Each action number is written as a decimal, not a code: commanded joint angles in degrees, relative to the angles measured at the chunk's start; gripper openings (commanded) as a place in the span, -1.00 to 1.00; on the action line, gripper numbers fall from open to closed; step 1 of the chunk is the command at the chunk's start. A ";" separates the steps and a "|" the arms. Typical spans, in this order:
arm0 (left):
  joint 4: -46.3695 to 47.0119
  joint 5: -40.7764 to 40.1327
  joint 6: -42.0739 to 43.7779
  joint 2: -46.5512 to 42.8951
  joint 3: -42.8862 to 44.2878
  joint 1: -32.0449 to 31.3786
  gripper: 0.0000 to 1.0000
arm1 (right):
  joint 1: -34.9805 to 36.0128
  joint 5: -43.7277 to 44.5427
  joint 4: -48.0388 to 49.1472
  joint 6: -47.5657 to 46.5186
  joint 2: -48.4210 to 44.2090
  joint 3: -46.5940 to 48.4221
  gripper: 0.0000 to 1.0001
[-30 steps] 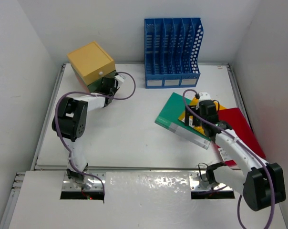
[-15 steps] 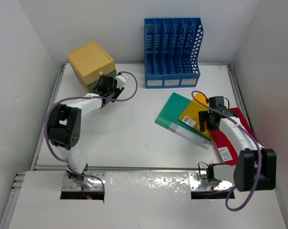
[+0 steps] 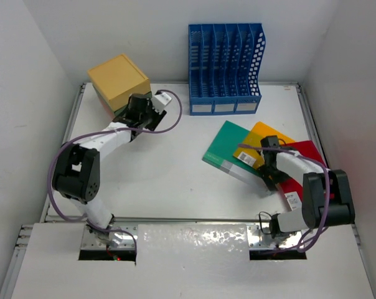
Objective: Organize the desk
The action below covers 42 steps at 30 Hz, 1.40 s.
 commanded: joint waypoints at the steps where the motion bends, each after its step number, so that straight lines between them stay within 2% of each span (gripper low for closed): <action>1: 3.13 2.19 -1.15 -4.13 0.02 0.12 -0.08 | 2.03 7.87 5.67 -8.89 0.46 -5.82 0.86; 4: 3.22 3.60 -1.24 -5.80 -0.15 0.64 -0.07 | 2.03 12.70 10.24 -10.04 -0.32 -8.66 0.86; 6: 3.57 4.74 -1.41 -6.33 -0.24 1.08 -0.07 | 2.12 12.71 13.57 -10.83 -1.20 -11.72 0.86; 8: 3.48 5.35 -1.50 -7.12 -0.15 1.78 -0.06 | 2.12 12.80 20.86 -13.19 -2.34 -14.19 0.84; 10: 3.57 6.41 -1.59 -7.73 0.03 2.14 -0.06 | 2.12 14.12 27.87 -14.69 -2.61 -16.92 0.74; 11: 3.57 7.28 -1.59 -7.91 -0.06 2.40 -0.06 | 2.38 14.38 30.27 -15.83 -2.96 -18.49 0.60; 15: 3.48 8.43 -1.50 -8.70 0.02 3.19 -0.05 | 3.78 15.70 41.16 -17.16 -2.27 -22.19 0.32; 18: 3.57 9.05 -1.59 -9.05 0.11 3.90 -0.05 | 4.93 17.28 45.13 -17.77 0.63 -23.95 0.21; 21: 3.22 10.27 -1.77 -9.40 0.38 4.95 -0.05 | 5.54 22.27 49.27 -17.51 4.92 -23.52 0.00; 22: 3.22 10.54 -1.77 -9.67 0.38 5.30 -0.04 | 5.72 23.16 48.75 -17.25 5.73 -22.99 -0.14; 28: 2.87 11.95 -2.12 -9.14 1.34 6.09 -0.04 | 6.77 25.62 44.36 -15.41 6.44 -20.27 -0.47; 31: 2.60 12.83 -2.56 -8.79 2.05 6.18 -0.03 | 7.21 26.77 39.53 -10.42 5.04 -16.85 -0.79; 34: 2.34 13.09 -2.56 -8.88 2.48 6.18 -0.03 | 8.09 27.82 35.67 -7.15 2.50 -15.08 -1.00; 42: 1.28 13.27 -2.03 -9.32 3.19 6.27 -0.03 | 13.80 22.83 29.68 -5.30 -7.26 -12.45 -1.00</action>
